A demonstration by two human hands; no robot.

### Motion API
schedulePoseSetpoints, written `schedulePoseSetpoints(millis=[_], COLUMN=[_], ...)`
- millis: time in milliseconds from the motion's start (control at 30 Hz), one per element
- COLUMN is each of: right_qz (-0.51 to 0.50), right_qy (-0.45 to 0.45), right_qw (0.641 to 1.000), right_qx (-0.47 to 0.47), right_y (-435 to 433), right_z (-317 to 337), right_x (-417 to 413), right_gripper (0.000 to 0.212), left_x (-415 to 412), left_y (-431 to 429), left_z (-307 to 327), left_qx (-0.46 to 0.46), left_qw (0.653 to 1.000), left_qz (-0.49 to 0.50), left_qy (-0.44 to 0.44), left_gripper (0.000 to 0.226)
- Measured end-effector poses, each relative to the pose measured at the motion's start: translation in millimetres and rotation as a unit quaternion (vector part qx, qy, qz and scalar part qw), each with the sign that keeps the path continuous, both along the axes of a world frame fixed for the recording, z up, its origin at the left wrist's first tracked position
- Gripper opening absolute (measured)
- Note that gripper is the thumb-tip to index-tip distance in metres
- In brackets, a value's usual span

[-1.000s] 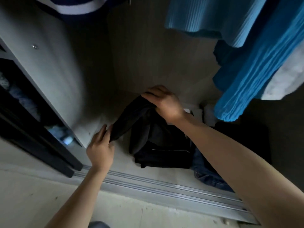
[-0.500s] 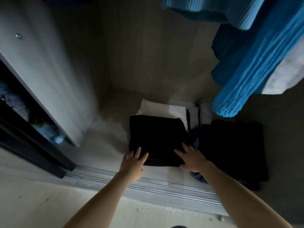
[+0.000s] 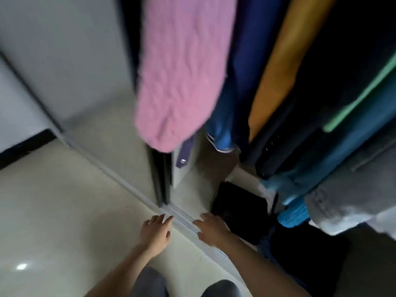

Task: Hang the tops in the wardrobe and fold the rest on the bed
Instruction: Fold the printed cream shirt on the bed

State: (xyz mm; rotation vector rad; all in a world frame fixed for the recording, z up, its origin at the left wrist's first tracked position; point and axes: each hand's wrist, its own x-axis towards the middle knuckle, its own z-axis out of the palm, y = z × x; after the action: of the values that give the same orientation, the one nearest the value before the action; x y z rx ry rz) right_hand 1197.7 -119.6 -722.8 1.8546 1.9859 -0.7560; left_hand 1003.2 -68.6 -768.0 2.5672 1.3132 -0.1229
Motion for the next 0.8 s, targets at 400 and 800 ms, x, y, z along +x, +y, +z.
schedulePoseSetpoints(millis=[400, 800], right_qz=[0.413, 0.716], right_qy=[0.05, 0.156], right_qw=[0.907, 0.663], right_qx=[0.065, 0.152], right_y=[-24.6, -179.3], right_z=[267.6, 394.4], right_x=[-216.1, -448.2], right_gripper=[0.042, 0.036], left_x=[-239.0, -319.3], left_y=[-208.7, -502.8], left_z=[319.7, 449.7], left_qx=[0.126, 0.24], left_qw=[0.88, 0.54], left_qz=[0.458, 0.802], left_qy=[-0.012, 0.088], left_gripper=[0.031, 0.035])
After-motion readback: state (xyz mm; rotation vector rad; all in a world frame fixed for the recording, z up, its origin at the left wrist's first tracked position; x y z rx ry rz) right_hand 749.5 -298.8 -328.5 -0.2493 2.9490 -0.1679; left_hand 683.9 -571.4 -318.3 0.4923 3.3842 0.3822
